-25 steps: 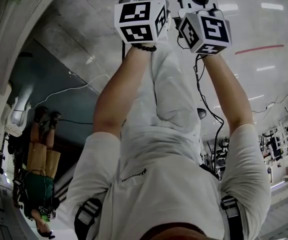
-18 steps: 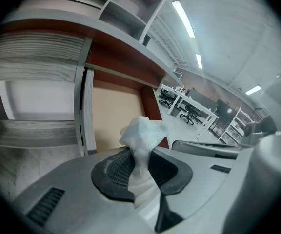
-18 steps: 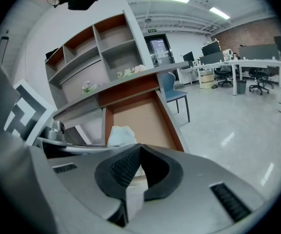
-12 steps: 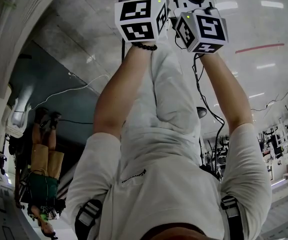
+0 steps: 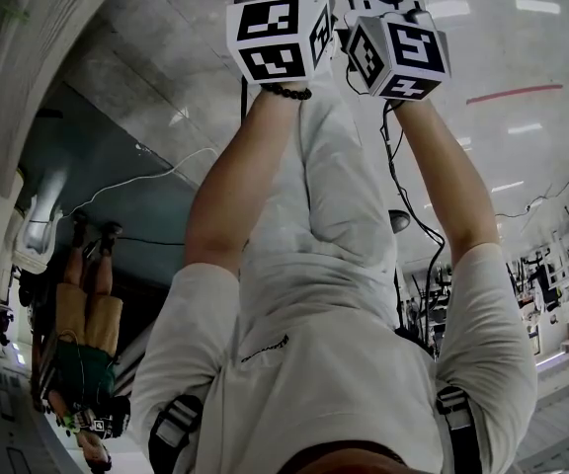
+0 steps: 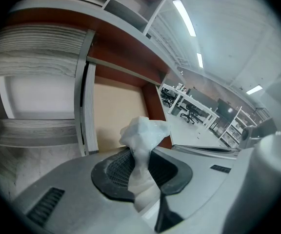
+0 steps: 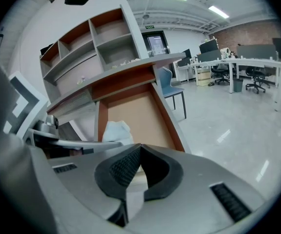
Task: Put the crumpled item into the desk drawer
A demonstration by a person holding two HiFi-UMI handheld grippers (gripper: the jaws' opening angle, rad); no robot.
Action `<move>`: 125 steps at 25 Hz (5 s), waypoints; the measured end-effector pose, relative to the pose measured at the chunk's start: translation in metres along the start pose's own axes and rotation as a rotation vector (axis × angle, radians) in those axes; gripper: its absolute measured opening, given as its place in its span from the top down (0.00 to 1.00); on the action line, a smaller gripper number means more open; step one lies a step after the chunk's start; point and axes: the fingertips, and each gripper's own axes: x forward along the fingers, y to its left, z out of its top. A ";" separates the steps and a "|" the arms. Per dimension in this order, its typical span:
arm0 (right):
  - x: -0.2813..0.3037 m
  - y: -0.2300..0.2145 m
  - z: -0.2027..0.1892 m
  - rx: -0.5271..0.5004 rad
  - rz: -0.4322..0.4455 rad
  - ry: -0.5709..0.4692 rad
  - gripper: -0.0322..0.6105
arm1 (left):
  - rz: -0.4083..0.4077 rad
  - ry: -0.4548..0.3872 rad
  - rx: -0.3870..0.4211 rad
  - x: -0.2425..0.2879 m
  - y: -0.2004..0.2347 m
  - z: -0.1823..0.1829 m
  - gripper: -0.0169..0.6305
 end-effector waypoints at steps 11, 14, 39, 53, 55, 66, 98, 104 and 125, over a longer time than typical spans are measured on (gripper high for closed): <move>0.000 -0.002 -0.004 0.015 -0.010 0.001 0.95 | -0.005 -0.004 0.018 0.001 -0.001 -0.001 0.84; 0.000 -0.003 -0.004 0.009 -0.013 -0.006 0.95 | 0.002 -0.007 0.003 0.002 0.001 -0.002 0.84; -0.003 -0.011 -0.001 0.028 -0.014 -0.011 0.95 | 0.021 -0.002 0.018 0.005 -0.005 -0.001 0.74; -0.009 -0.010 -0.006 0.031 -0.015 -0.011 0.95 | 0.015 -0.005 0.017 0.002 -0.006 -0.004 0.65; -0.008 -0.010 -0.006 0.030 -0.015 -0.008 0.95 | 0.015 -0.003 0.015 0.003 -0.005 -0.003 0.65; -0.015 -0.013 -0.007 0.036 -0.034 -0.007 0.95 | 0.011 -0.020 0.032 -0.006 -0.008 0.004 0.65; -0.216 0.031 0.143 -0.030 -0.034 -0.115 0.95 | 0.045 -0.206 0.152 -0.225 -0.034 0.141 0.94; -0.261 0.055 0.190 -0.037 -0.010 -0.148 0.95 | 0.032 -0.235 0.172 -0.282 -0.054 0.175 0.97; -0.430 0.099 0.303 -0.096 0.011 -0.371 0.95 | 0.078 -0.486 0.262 -0.451 -0.076 0.279 0.97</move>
